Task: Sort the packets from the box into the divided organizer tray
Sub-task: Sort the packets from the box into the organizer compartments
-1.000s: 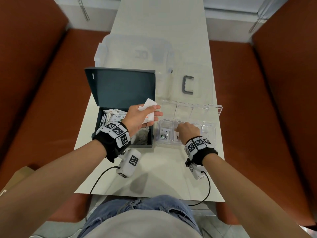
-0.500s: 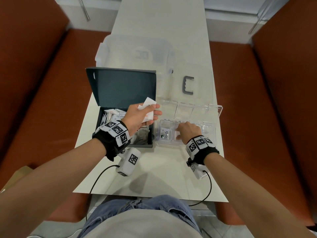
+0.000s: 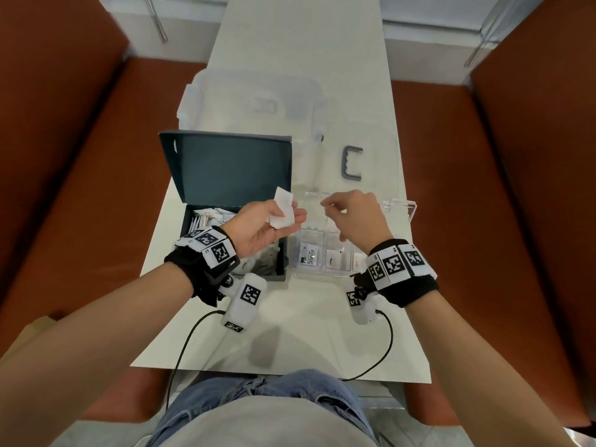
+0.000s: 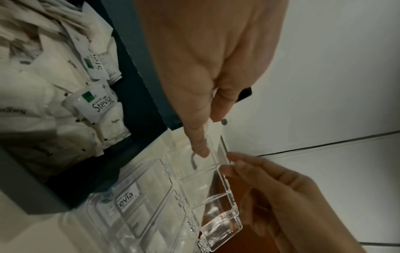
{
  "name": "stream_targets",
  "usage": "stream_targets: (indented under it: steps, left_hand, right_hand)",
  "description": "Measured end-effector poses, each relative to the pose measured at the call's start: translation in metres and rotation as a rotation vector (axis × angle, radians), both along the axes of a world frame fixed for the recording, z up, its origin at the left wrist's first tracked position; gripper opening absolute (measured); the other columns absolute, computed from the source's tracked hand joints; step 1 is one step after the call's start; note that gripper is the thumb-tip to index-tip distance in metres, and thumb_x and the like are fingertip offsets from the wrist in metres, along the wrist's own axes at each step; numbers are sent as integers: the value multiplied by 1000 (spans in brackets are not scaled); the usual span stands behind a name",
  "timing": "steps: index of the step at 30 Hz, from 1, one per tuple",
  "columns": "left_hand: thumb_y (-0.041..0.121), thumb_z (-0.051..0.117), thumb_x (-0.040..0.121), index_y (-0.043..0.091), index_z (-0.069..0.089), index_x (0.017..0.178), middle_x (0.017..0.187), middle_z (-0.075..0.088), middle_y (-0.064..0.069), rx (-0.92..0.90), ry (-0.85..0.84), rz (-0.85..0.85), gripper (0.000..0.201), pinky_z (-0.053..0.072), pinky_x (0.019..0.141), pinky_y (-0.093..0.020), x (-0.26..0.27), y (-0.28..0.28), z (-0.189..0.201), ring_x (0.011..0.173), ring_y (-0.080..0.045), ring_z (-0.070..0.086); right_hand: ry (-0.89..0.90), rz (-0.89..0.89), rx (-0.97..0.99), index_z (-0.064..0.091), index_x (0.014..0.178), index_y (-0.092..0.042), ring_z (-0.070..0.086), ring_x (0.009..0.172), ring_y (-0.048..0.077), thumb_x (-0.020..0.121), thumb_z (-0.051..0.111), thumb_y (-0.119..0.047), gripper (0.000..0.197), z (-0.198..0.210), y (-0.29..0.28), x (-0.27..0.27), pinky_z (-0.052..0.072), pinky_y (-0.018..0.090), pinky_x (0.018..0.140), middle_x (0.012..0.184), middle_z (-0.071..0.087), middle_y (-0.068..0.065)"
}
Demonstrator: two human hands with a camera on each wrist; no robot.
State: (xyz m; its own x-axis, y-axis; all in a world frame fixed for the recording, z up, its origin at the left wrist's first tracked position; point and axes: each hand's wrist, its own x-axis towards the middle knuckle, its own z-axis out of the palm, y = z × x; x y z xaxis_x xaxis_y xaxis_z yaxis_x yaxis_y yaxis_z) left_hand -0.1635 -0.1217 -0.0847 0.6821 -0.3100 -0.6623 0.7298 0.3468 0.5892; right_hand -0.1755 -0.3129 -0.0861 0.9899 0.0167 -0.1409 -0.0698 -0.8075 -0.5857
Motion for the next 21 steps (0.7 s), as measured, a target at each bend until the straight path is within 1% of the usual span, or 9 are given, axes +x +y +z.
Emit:
stream_targets:
  steps: [1,3,4,6,8,10,13,16,21]
  left_hand:
    - [-8,31,95,-9,46,130,128,58,-27,8,-25,-11,38,54,90,-35,0,-1,0,116,-31,61]
    - [-14,34,95,-8,48,130,126,59,-25,36,-92,-40,38,56,88,-36,0,-6,-1,118,-31,60]
    - [-15,38,95,-7,50,129,123,61,-23,48,-129,-50,37,57,87,-35,-1,-8,-1,116,-30,61]
    - [-13,46,93,-3,55,126,115,65,-16,59,-206,-62,35,57,85,-33,-3,-10,-1,106,-25,66]
    - [-11,53,91,0,59,121,109,70,-10,53,-260,-64,33,58,83,-29,-5,-12,-1,98,-19,69]
    - [-9,58,88,1,61,118,109,71,-10,51,-283,-62,31,58,81,-27,-7,-13,-1,99,-19,70]
    - [-5,59,90,-2,62,117,113,70,-16,44,-248,-51,27,58,81,-29,-6,-12,-2,103,-24,69]
    - [-4,51,94,-8,58,117,114,67,-21,44,-167,-10,25,59,80,-35,-3,-11,-2,103,-31,68]
    - [-5,53,94,-5,63,107,104,72,-14,92,-231,-34,16,59,70,-28,-3,-7,-6,94,-25,71]
  right_hand:
    - [-22,-14,75,71,105,-23,64,52,17,93,53,-24,21,4,4,0,54,27,71,95,72,-2]
    - [-30,-45,201,71,105,-19,63,65,22,92,56,-23,20,8,11,1,54,23,58,89,72,2]
    - [-18,-57,250,70,105,-17,63,66,21,91,57,-25,20,8,15,1,51,19,51,86,71,3]
    - [15,-70,320,68,107,-15,64,61,18,90,62,-29,23,7,19,1,51,20,47,83,70,4]
    - [34,-82,384,66,106,-15,64,58,15,87,67,-29,23,6,20,-1,54,23,48,81,67,3]
    - [28,-110,459,66,101,-14,63,54,13,85,70,-22,19,4,19,-2,54,22,47,76,66,3]
    - [37,-158,545,67,93,-11,65,52,14,83,72,-13,11,3,15,-1,54,22,48,75,67,8]
    - [60,-189,579,69,94,-6,65,52,15,83,71,-7,11,2,8,2,55,24,50,77,67,14]
    - [34,-184,560,73,89,-14,59,55,5,86,65,-3,14,6,-8,8,56,22,60,66,66,0]
